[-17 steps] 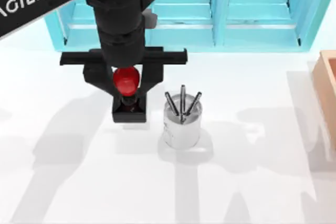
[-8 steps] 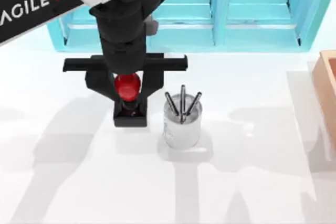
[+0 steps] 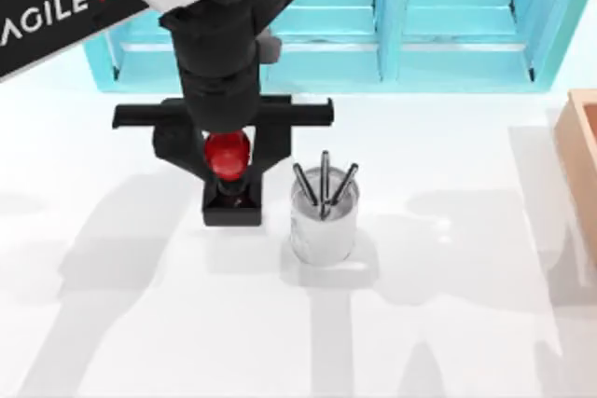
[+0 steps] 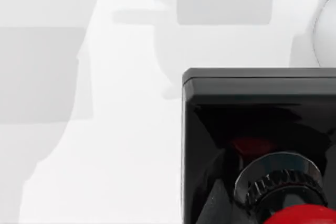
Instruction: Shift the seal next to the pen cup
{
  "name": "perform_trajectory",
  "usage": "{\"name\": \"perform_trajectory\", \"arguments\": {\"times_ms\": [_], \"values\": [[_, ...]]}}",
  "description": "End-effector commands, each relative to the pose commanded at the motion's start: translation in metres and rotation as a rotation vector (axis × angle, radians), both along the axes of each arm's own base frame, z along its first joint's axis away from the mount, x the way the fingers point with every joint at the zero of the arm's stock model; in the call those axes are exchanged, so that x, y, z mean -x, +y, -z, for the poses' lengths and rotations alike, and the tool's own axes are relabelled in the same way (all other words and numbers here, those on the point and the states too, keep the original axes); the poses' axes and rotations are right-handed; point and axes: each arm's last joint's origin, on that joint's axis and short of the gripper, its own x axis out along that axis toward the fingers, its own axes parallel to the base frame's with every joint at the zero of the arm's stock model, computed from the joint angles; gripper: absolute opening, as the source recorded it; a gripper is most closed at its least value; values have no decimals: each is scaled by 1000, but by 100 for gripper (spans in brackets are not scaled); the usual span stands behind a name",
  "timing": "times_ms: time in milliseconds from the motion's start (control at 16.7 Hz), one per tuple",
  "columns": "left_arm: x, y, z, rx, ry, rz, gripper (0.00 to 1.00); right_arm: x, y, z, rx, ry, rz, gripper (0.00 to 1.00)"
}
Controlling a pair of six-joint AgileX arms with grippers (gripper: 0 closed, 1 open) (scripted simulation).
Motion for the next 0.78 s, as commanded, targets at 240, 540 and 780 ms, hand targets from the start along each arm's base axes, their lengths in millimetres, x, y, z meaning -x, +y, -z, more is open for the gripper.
{"name": "perform_trajectory", "arguments": {"times_ms": [240, 540, 780], "values": [[0, 0, 0, 0, 0, 0, 75, 0, 0, 0, 0, 0, 0, 100], [0, 0, 0, 0, 0, 0, 100, 0, 0, 0, 0, 0, 0, 100], [0, 0, 0, 0, 0, 0, 100, 0, 0, 0, 0, 0, 0, 100]]}}
